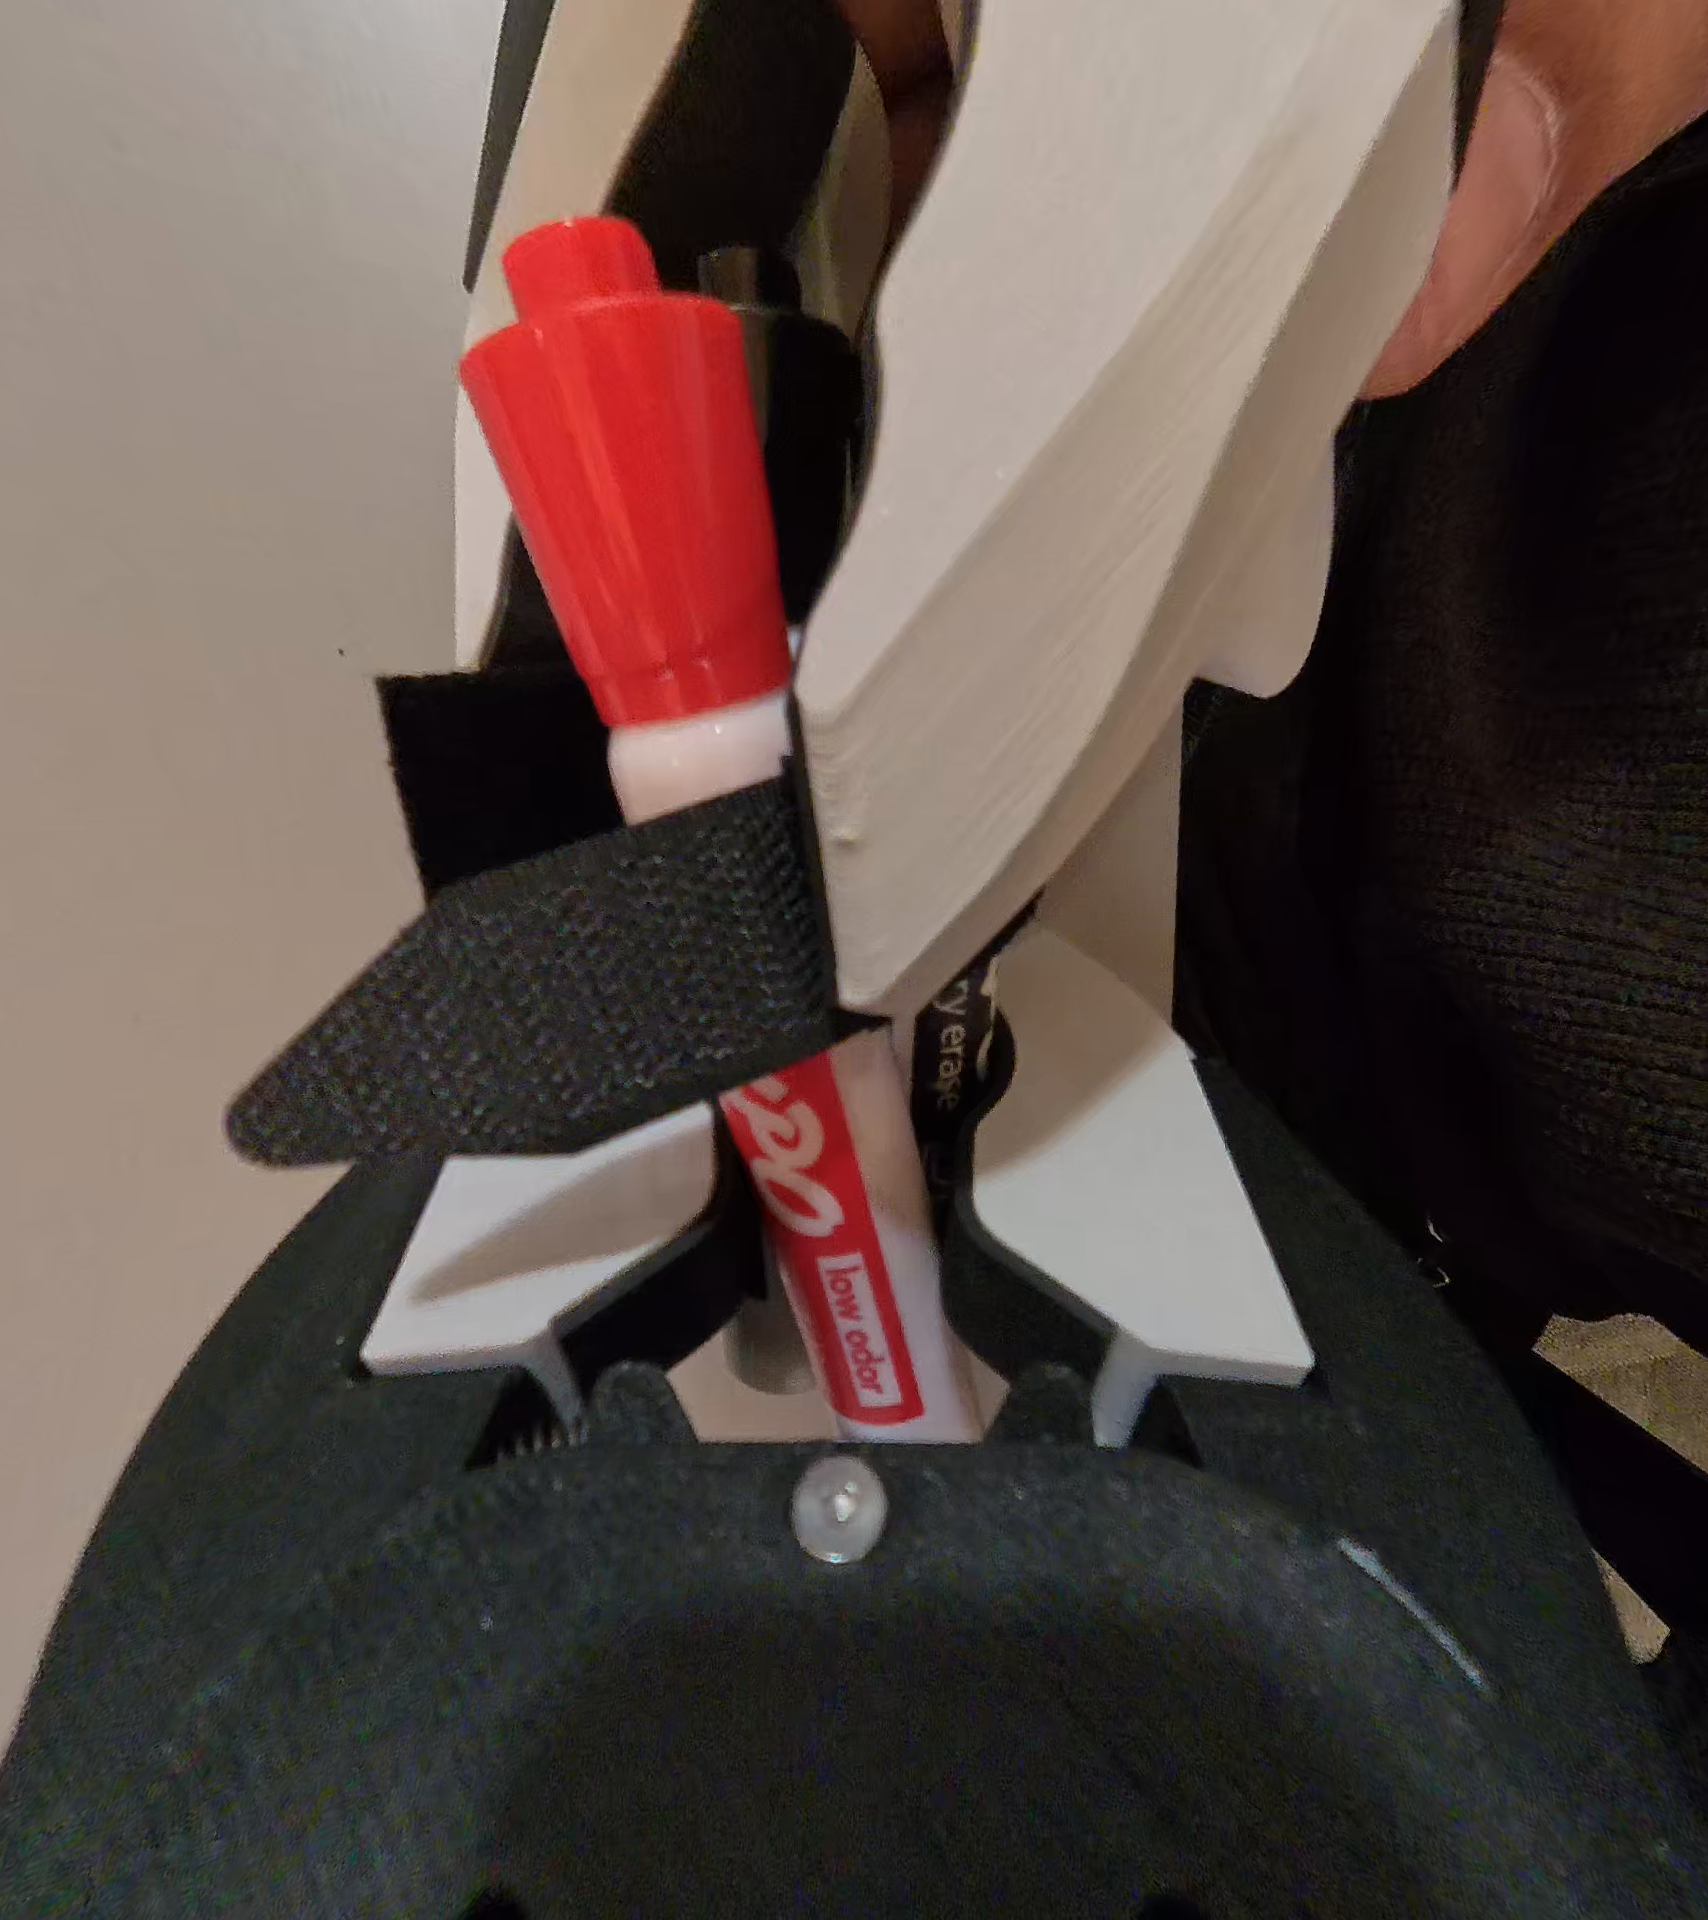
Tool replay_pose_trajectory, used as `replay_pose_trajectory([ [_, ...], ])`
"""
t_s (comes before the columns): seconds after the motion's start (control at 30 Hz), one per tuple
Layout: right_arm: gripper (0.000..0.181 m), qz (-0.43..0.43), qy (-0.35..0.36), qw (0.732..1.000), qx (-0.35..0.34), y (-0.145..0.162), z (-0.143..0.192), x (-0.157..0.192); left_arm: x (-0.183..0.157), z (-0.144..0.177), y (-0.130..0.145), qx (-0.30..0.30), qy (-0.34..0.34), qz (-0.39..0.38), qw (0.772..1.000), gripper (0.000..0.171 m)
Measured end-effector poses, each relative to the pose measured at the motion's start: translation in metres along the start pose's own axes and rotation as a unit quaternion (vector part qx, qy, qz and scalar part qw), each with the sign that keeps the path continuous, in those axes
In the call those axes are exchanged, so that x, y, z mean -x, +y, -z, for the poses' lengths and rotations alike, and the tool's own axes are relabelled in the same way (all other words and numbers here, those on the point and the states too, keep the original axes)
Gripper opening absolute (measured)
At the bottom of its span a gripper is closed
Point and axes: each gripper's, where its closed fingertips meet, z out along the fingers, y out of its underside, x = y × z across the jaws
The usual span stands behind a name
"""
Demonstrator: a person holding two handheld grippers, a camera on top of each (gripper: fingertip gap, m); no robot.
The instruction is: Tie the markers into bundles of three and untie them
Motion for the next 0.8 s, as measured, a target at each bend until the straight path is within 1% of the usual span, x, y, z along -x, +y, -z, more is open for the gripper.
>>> replay_pose_trajectory([
  [0.13, 0.042, -0.012, -0.003, 1.0, 0.006, 0.0, 0.003, -0.001, -0.002, -0.003, 0.0, 0.005, 0.001, -0.003, 1.0, 0.044],
  [0.27, 0.044, -0.019, -0.004, 1.0, 0.024, 0.001, 0.006, -0.002, -0.002, -0.005, 0.001, 0.011, 0.002, -0.005, 1.0, 0.045],
  [0.3, 0.044, -0.02, -0.003, 0.999, 0.031, 0.002, 0.007, -0.002, -0.003, -0.006, 0.001, 0.012, 0.003, -0.005, 1.0, 0.042],
  [0.33, 0.043, -0.019, 0.0, 0.999, 0.039, 0.002, 0.007, -0.003, -0.003, -0.006, 0.001, 0.013, 0.004, -0.005, 1.0, 0.044],
  [0.53, 0.037, 0.005, 0.018, 0.996, 0.089, 0.011, 0.01, -0.006, -0.005, -0.011, 0.002, 0.022, 0.008, -0.007, 1.0, 0.044],
  [0.63, 0.034, 0.024, 0.029, 0.994, 0.101, 0.012, 0.011, -0.006, -0.005, -0.013, 0.004, 0.029, 0.007, -0.007, 1.0, 0.044],
  [0.8, 0.034, 0.046, 0.048, 0.991, 0.119, 0.014, 0.012, -0.009, -0.004, -0.016, 0.006, 0.035, 0.005, -0.007, 0.999, 0.044],
])
